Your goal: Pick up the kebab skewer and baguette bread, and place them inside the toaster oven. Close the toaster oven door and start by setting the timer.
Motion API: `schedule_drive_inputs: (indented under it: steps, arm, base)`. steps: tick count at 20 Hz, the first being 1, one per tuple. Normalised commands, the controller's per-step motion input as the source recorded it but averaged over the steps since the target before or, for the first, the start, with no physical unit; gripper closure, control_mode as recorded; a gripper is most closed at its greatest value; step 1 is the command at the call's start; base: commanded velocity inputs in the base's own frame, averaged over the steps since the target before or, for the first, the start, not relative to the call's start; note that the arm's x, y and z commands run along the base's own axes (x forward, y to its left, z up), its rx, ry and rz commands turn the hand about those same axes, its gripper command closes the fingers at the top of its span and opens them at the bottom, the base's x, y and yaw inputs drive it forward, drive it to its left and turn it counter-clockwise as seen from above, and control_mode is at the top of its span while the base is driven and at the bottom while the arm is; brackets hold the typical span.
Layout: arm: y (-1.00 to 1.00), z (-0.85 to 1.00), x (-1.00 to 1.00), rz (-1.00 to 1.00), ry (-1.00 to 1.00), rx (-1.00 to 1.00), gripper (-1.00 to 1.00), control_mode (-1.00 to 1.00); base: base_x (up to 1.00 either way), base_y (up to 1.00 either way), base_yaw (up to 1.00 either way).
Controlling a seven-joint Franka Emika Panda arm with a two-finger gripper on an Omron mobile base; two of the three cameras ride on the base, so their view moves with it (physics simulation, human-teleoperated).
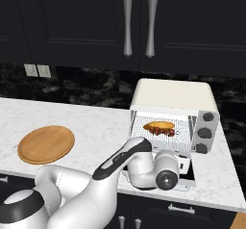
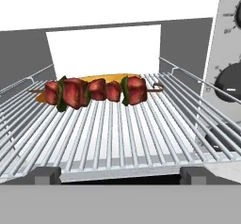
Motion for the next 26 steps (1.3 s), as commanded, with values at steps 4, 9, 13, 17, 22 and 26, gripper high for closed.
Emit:
schedule_drive_inputs:
  steps: [4, 9, 13, 17, 22, 26]
  arm:
    - [0.0, 0.0, 0.16, 0.0, 0.0, 0.0, -1.0, -1.0]
    - [0.03, 0.0, 0.18, 0.0, 0.0, 0.0, -1.0, -1.0]
    - [0.03, 0.0, 0.17, 0.0, 0.0, 0.0, -1.0, -1.0]
    - [0.04, 0.0, 0.18, 0.0, 0.0, 0.0, -1.0, -1.0]
    - [0.05, 0.0, 0.2, 0.0, 0.0, 0.0, -1.0, -1.0]
    - [0.05, 0.0, 0.2, 0.0, 0.0, 0.0, -1.0, -1.0]
  base:
    - [0.0, 0.0, 0.0]
    - [0.0, 0.0, 0.0]
    - [0.0, 0.0, 0.0]
    - [0.0, 0.0, 0.0]
    - [0.0, 0.0, 0.0]
    - [0.0, 0.0, 0.0]
